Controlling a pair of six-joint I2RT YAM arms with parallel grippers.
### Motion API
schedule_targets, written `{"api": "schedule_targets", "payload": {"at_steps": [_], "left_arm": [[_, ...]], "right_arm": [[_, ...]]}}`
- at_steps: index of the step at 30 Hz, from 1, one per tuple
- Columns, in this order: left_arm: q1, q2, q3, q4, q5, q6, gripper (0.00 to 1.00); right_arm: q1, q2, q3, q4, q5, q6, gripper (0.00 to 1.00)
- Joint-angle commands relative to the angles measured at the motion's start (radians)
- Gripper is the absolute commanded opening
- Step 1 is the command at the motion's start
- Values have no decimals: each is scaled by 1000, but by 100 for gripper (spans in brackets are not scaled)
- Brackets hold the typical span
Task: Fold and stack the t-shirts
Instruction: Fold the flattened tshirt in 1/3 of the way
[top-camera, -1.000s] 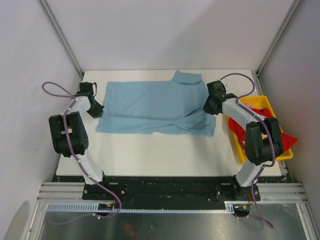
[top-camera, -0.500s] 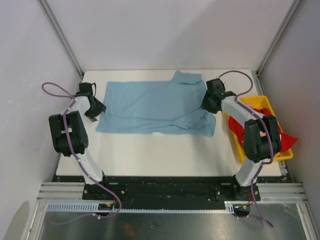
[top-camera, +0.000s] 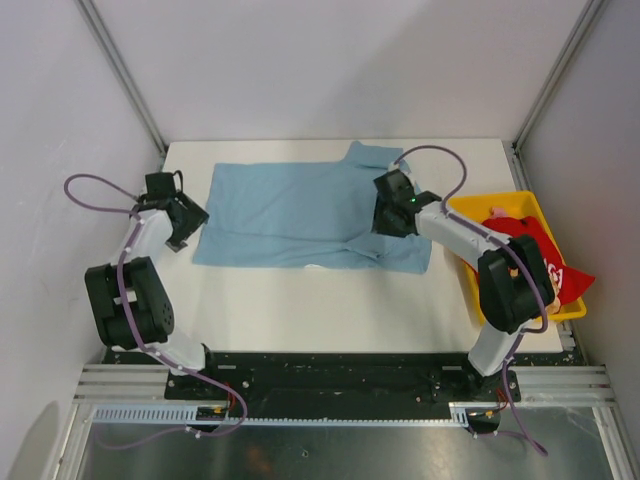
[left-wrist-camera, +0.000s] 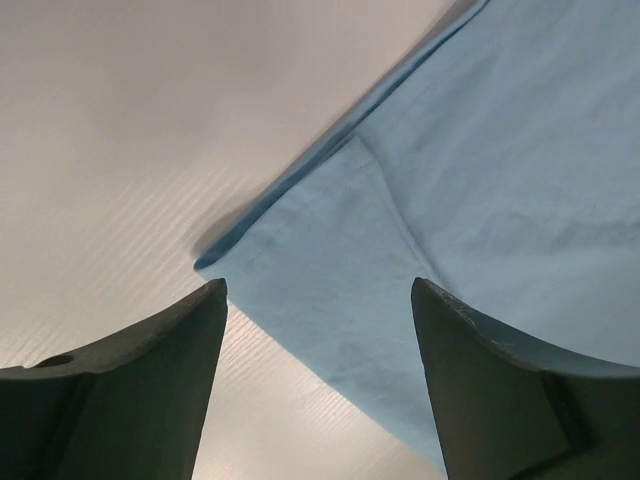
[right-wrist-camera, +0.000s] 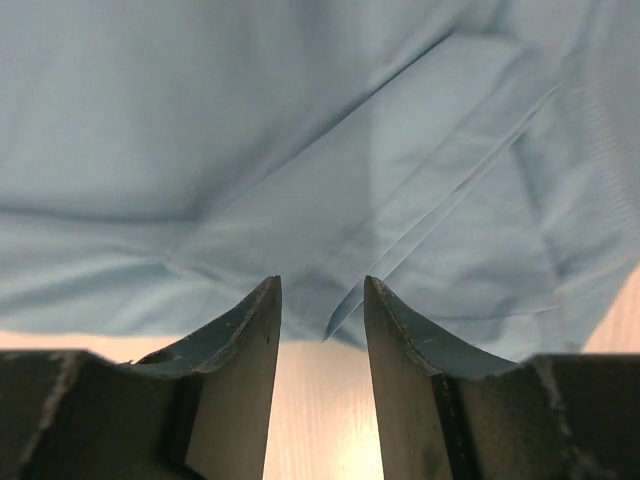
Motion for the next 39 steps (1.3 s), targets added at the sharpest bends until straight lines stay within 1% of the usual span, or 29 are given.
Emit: {"api": "schedule_targets", "payload": {"at_steps": [1, 8, 13, 19, 22, 28, 30, 33, 39], "left_arm": [[-8, -53, -50, 20, 25, -2, 79], [-8, -72, -74, 22, 35, 11, 78], [-6, -69, -76, 25, 41, 13, 77], [-7, -67, -75, 28, 45, 15, 77], [-7, -67, -76, 30, 43, 17, 77], [-6, -62, -75, 31, 44, 17, 77], [-5, -60, -75, 32, 45, 17, 77], [-6, -57, -75, 34, 49, 18, 77], [-6, -53, -77, 36, 60, 24, 77]], "right_arm": [[77, 0, -44, 4, 18, 28, 43], [140, 28, -81, 3, 52, 65, 44], [148, 39, -105, 8, 73, 76, 45], [146, 72, -114, 52, 64, 75, 45], [136, 81, -114, 72, 63, 73, 38], [122, 86, -93, 107, 59, 61, 12], [121, 101, -65, 104, 65, 53, 5], [121, 140, 1, 91, 84, 32, 1], [137, 270, 198, 39, 166, -50, 0]]}}
